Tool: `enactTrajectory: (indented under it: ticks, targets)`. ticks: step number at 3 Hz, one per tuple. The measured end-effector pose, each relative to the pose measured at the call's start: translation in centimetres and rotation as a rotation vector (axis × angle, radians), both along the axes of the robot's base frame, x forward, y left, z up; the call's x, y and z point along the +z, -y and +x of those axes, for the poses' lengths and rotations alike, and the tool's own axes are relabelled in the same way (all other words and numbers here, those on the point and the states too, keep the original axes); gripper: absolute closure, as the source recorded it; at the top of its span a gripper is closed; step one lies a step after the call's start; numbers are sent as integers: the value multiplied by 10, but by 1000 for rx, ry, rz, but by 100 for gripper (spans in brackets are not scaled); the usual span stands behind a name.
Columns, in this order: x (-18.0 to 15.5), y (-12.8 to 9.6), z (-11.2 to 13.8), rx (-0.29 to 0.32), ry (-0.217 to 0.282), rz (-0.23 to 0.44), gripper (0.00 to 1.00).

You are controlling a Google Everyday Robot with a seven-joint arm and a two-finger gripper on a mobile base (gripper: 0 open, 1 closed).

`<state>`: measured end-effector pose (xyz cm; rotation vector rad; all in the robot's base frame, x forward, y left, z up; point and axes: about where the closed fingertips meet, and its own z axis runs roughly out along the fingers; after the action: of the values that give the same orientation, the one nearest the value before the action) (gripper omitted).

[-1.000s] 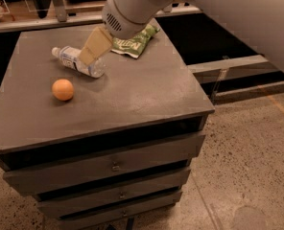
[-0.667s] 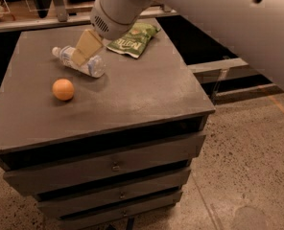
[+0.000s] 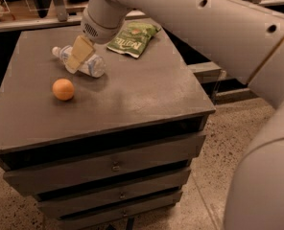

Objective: Place blue plastic bottle upright

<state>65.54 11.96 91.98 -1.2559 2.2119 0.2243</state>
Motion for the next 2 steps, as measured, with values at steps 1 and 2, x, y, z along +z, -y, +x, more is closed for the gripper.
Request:
enactTrajectory:
  ticks: [1,2]
  targets:
    - [-14,-18,12,17,-23,-29,0]
    - [-27,-34,25,33,-46,-55,0]
